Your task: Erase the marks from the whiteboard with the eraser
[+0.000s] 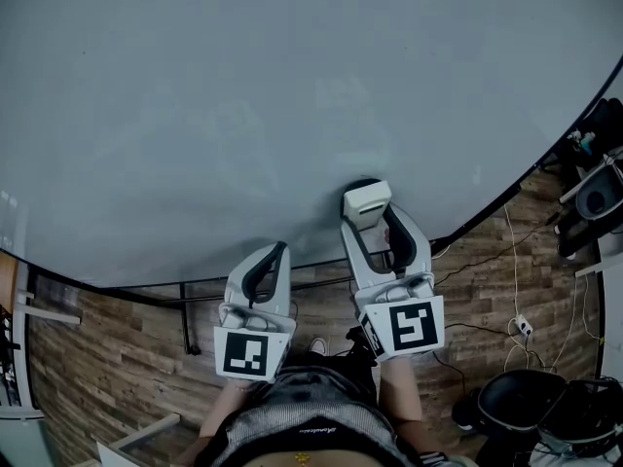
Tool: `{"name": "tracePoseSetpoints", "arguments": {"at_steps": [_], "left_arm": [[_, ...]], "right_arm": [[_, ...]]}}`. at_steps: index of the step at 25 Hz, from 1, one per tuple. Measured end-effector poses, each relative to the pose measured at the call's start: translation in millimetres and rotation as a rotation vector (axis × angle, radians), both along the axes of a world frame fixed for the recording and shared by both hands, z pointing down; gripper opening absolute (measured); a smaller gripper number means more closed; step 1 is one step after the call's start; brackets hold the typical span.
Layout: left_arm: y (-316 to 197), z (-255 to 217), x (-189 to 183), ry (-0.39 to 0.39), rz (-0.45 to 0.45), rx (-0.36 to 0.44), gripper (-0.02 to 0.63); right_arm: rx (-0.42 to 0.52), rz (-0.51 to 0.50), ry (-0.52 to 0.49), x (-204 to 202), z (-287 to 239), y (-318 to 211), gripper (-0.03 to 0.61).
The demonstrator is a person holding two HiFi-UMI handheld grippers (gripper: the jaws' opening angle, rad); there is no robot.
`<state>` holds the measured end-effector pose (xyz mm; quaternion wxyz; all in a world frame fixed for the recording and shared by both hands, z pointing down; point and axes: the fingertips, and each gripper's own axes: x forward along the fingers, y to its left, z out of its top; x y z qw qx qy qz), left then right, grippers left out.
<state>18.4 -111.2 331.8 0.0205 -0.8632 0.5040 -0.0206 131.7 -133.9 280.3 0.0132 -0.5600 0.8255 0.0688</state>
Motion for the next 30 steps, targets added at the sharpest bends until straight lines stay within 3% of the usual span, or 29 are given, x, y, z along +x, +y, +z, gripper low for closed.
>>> {"name": "tracePoseSetpoints", "arguments": {"at_steps": [6, 15, 21, 30], "left_arm": [[2.0, 6.3, 21.5, -0.012, 0.005, -0.023, 0.005], [12.0, 17.1, 20.5, -0.025, -0.022, -0.046, 0.005], [18.5, 17.7, 5.9, -0.015, -0.038, -0.049, 0.005], [20.1, 18.2, -17.9, -0.024, -0.025, -0.057, 0.005]], "right_arm": [[-0.015, 0.024, -0.022, 35.1, 4.2, -3.6, 0.233], [-0.013, 0.069, -0.027, 58.4, 8.2, -5.1, 0.232], [-0.003, 0.097, 0.017, 47.5, 16.1, -1.8, 0.232], [-0.105, 0.157, -0.004, 44.1, 62.4, -6.1, 0.232]]}}
